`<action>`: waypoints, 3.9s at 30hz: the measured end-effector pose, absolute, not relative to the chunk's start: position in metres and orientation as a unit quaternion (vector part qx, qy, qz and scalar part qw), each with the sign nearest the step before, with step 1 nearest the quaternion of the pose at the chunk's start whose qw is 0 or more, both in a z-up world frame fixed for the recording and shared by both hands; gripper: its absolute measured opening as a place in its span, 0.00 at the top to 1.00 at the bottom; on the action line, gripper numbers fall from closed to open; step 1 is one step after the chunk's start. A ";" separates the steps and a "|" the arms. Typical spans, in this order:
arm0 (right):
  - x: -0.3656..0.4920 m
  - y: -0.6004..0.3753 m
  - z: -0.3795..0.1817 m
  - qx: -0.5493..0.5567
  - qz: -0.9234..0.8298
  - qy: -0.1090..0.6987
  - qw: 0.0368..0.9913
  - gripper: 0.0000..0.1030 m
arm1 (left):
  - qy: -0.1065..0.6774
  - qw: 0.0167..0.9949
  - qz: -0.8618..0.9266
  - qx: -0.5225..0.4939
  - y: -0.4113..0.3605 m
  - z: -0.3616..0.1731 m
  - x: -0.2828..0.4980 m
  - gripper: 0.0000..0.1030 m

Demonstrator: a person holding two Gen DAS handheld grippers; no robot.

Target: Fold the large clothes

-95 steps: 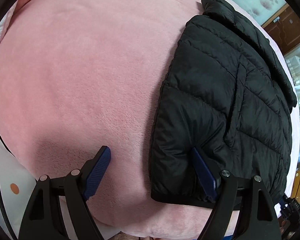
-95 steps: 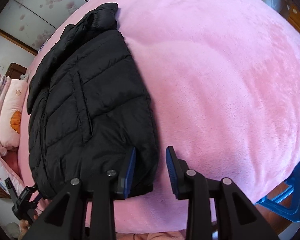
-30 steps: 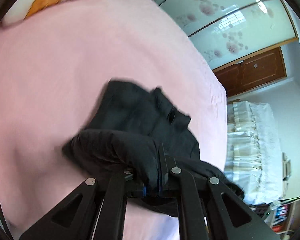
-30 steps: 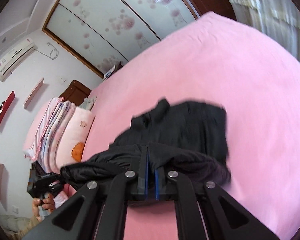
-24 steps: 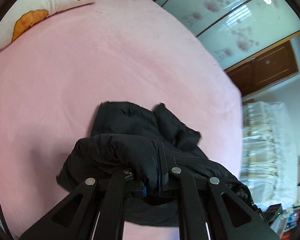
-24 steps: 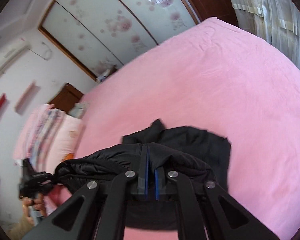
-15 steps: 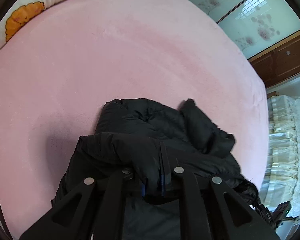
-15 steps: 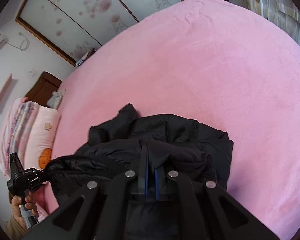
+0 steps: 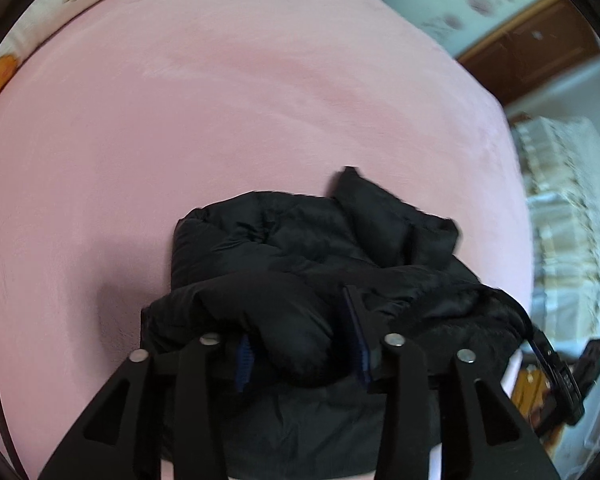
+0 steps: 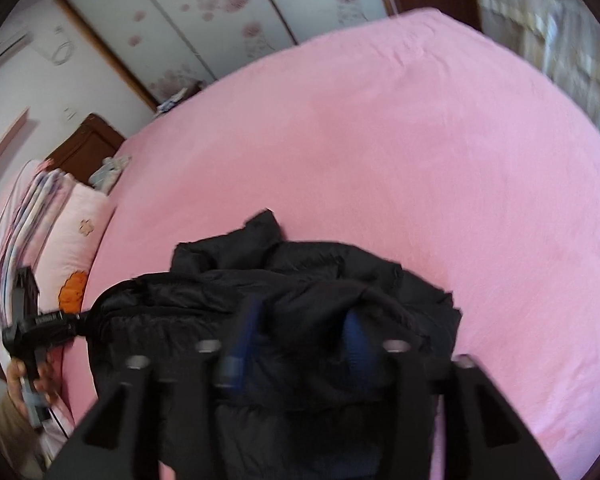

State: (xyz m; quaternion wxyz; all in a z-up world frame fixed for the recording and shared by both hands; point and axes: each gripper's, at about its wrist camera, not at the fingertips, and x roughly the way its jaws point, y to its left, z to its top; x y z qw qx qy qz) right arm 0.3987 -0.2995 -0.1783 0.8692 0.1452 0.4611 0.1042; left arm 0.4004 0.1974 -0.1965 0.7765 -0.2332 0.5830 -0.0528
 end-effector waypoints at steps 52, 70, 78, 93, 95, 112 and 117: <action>0.501 -0.308 -0.280 0.079 0.027 0.486 0.870 0.96 | 0.496 0.858 -0.027 0.131 0.133 -0.263 0.489 0.93; 0.481 -0.356 -0.323 0.118 -0.086 0.497 0.855 1.00 | 0.503 0.851 0.009 0.153 0.127 -0.306 0.494 0.75; 0.462 -0.335 -0.274 0.090 -0.067 0.468 0.877 1.00 | 0.463 0.880 0.020 0.106 0.133 -0.254 0.480 0.44; 0.419 -0.218 -0.179 0.109 0.041 0.382 0.917 1.00 | 0.418 0.906 0.051 -0.026 0.141 -0.152 0.379 0.20; 0.411 -0.187 -0.180 0.103 0.061 0.376 0.919 1.00 | 0.414 0.906 0.057 -0.067 0.135 -0.159 0.366 0.20; 0.416 -0.114 -0.279 0.070 0.089 0.411 0.904 1.00 | 0.443 0.887 0.088 -0.099 0.074 -0.271 0.361 0.20; 0.414 -0.114 -0.292 0.054 0.085 0.413 0.905 1.00 | 0.440 0.891 0.095 -0.064 0.062 -0.283 0.362 0.18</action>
